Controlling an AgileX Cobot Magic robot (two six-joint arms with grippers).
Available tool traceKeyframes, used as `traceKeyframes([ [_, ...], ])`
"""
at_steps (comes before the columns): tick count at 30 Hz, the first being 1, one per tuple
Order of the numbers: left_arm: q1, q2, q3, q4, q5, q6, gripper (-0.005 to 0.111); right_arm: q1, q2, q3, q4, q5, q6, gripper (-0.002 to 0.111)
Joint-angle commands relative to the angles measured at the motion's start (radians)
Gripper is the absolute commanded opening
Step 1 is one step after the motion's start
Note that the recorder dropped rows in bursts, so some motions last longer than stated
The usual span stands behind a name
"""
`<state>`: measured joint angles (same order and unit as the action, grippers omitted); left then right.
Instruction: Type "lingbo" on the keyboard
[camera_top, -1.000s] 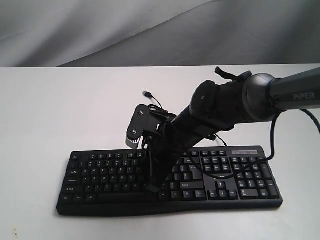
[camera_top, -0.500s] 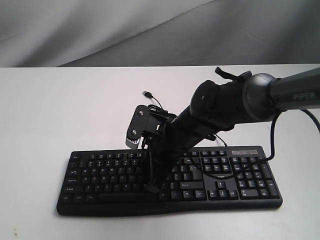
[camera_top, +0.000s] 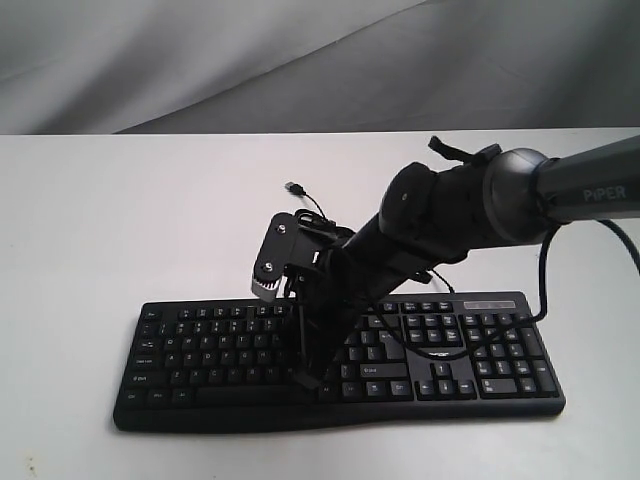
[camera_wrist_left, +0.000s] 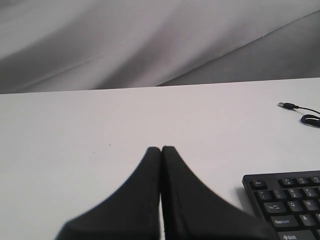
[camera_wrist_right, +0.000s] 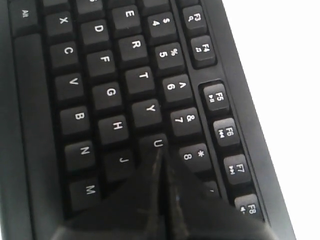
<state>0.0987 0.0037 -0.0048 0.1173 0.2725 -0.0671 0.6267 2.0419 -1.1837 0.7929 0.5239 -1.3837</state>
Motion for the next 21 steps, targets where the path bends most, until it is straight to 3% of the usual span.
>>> traceKeyframes([
  [1,0.001,-0.004,0.005,0.0,-0.009,-0.002,0.001,0.001,0.006,-0.005,-0.005,0.013,-0.005,0.0],
  [21,0.001,-0.004,0.005,0.0,-0.009,-0.002,0.001,0.095,-0.053,-0.005,-0.009,0.043,0.028,0.0],
])
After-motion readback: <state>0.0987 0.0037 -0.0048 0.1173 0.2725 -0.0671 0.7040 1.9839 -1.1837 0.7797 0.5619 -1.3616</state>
